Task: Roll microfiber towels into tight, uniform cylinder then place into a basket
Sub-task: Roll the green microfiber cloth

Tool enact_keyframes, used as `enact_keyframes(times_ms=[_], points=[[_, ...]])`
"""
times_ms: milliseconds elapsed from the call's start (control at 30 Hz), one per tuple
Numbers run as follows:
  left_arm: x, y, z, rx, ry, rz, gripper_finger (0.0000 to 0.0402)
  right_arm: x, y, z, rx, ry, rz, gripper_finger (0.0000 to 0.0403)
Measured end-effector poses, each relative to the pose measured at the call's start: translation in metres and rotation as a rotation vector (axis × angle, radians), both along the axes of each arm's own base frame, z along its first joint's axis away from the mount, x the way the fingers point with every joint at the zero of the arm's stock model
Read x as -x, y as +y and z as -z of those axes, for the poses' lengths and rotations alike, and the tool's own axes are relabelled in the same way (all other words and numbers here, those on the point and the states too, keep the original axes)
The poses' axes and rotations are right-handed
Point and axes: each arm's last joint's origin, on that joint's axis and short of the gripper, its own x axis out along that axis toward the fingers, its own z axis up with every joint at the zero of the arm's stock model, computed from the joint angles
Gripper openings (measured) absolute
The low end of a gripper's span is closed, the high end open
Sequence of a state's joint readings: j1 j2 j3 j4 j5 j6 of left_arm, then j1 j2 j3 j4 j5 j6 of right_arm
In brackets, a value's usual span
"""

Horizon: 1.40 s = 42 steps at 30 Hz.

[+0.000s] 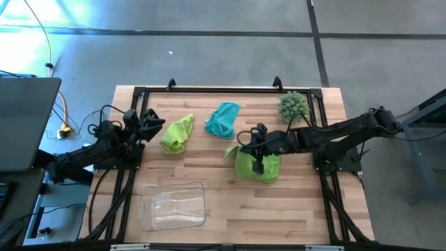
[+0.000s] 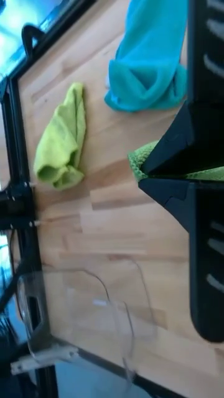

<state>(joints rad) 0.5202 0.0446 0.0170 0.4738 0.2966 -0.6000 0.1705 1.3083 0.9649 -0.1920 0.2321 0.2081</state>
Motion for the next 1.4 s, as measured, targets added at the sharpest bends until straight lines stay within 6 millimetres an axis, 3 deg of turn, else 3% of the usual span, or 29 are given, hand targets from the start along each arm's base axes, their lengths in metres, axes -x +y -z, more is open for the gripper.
enact_keyframes(times_ms=[200,500,1033,1400], points=[[-0.011,0.0,0.001,-0.059,0.088,-0.051,0.0144,-0.004,-0.019,-0.003,-0.006,-0.031,0.051,0.0],[-0.038,0.001,-0.025,-0.242,0.243,-0.117,0.0144,-0.006,-0.033,-0.005,-0.025,-0.059,0.074,0.0],[-0.147,-0.014,-0.044,-0.589,0.571,-0.057,0.0146,-0.009,-0.022,-0.011,-0.066,-0.12,-0.052,0.0],[-0.206,-0.023,-0.039,-0.532,0.672,-0.074,0.0163,-0.008,-0.013,-0.012,-0.071,-0.129,-0.083,0.0]])
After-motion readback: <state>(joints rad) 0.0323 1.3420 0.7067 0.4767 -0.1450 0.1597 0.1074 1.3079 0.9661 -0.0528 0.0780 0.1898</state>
